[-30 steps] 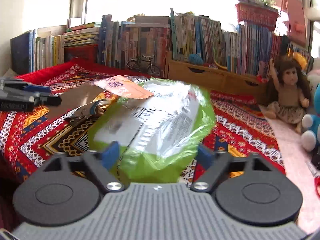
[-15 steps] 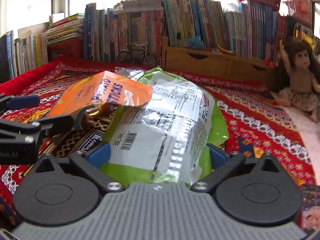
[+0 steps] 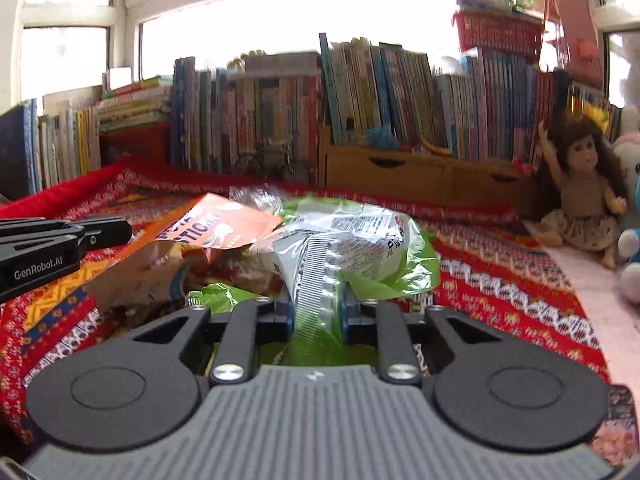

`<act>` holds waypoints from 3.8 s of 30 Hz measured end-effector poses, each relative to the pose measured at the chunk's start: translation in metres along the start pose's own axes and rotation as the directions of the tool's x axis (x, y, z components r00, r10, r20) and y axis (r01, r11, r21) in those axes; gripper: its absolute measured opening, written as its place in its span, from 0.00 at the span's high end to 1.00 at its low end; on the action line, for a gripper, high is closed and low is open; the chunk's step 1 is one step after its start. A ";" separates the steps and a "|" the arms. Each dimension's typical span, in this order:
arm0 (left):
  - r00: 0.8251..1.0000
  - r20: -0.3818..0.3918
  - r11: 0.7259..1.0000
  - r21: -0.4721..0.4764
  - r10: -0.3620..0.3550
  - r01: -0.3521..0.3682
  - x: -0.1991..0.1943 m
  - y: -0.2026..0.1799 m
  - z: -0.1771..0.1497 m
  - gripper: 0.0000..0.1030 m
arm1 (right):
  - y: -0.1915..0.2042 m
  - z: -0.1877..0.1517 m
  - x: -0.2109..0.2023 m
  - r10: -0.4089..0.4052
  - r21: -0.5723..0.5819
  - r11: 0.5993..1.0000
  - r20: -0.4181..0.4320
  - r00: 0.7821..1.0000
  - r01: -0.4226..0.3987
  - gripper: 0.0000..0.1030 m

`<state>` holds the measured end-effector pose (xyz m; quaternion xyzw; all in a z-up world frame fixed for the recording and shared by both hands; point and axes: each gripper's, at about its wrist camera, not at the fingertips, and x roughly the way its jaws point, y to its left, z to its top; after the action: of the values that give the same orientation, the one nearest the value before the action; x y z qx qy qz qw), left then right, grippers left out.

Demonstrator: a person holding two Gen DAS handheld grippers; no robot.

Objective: Collect trash

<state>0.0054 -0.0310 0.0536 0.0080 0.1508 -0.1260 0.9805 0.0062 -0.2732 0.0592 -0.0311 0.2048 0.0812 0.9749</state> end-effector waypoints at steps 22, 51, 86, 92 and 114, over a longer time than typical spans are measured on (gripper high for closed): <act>0.986 -0.008 0.980 0.113 0.165 -0.163 0.024 -0.016 0.002 0.93 | 0.002 0.011 -0.027 0.018 -0.038 0.999 0.060 0.998 -0.015 0.77; 0.998 0.011 0.991 0.121 0.062 -0.062 -0.120 0.010 -0.031 0.68 | 0.014 -0.030 -0.133 0.199 -0.222 0.956 0.001 0.980 -0.194 0.77; 0.962 -0.124 0.860 -0.485 -0.245 0.157 -0.069 0.056 -0.084 0.02 | 0.012 -0.069 -0.090 0.118 -0.209 0.967 -0.137 0.984 -0.145 0.75; 0.935 -0.210 0.808 -0.577 -0.287 0.119 -0.037 0.060 -0.089 0.42 | 0.018 -0.071 -0.083 0.128 -0.218 0.963 -0.145 0.981 -0.158 0.75; 0.980 -0.011 0.960 -0.204 -0.198 0.192 -0.181 0.026 -0.033 0.85 | 0.013 -0.050 -0.179 0.264 -0.234 0.939 0.010 0.965 -0.254 0.79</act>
<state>-0.1648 0.0404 0.0752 -0.1044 0.1780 -0.2060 0.9565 -0.1772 -0.2906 0.0850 -0.1150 0.1760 0.2325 0.9496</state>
